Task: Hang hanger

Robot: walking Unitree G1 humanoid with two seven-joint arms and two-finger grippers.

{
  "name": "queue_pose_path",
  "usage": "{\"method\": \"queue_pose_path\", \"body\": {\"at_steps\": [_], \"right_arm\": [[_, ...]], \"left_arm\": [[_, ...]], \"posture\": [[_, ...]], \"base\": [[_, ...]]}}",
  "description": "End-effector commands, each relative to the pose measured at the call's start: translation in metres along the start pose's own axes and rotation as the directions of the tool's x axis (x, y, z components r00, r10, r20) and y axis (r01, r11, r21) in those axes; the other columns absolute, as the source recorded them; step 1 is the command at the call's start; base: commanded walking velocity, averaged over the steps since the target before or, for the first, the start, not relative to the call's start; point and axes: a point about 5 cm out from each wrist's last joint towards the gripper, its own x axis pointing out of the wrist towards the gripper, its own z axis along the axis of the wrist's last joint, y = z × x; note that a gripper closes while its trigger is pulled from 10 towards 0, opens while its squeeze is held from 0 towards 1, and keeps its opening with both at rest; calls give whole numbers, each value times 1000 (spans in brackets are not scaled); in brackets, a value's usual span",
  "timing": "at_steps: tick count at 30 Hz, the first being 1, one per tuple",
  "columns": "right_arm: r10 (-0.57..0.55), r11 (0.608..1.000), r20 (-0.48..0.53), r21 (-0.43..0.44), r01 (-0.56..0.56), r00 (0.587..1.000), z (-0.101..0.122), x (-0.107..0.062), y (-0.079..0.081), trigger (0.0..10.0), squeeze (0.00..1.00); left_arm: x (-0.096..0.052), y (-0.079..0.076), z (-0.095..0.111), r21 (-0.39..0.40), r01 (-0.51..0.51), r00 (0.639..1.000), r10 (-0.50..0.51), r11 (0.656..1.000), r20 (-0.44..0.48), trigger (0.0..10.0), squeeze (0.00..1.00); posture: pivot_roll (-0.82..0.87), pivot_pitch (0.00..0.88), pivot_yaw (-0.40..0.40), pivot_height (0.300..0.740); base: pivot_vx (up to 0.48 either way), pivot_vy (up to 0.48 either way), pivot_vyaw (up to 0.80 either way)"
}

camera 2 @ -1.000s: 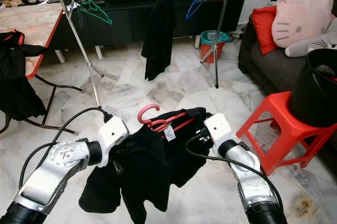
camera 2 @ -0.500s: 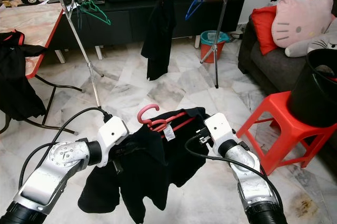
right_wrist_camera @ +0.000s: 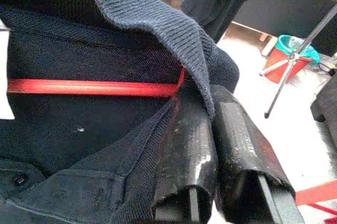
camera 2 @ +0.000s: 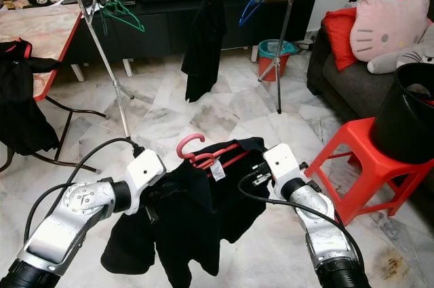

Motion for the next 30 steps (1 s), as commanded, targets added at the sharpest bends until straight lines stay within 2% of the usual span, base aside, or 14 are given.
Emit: {"method": "queue_pose_path", "body": {"at_steps": [1, 5, 16, 24, 30], "right_arm": [[-6, 1000, -14, -7, 6, 1000, 0, 2, -2, 0, 0], [-10, 1000, -29, -18, 10, 1000, -2, 2, -4, 0, 0], [12, 998, -78, -62, -17, 997, -8, 1, -5, 0, 0], [37, 995, -118, -91, -47, 992, -14, -1, -5, 0, 0], [47, 992, -162, -104, -65, 986, -21, -4, -5, 0, 0]], "left_arm": [[-2, 3, 10, 40, -5, 1000, 4, 999, 22, 10000, 0], [-4, 3, 8, 56, 13, 1000, -14, 998, 5, 10000, 0], [-24, 9, -10, 153, 142, 979, -117, 978, -164, 10000, 0], [-35, 18, -10, 177, 167, 974, -134, 970, -184, 10000, 0], [-47, 21, -4, 175, 233, 964, -203, 957, -174, 10000, 0]], "posture": [[-98, 0, -21, 732], [-96, 0, -23, 732], [-92, 0, -25, 732], [-91, 0, -29, 732], [-88, 0, -33, 732]], "base": [[0, 0, 0], [0, 0, 0], [0, 0, 0], [0, 0, 0], [0, 0, 0]]}}
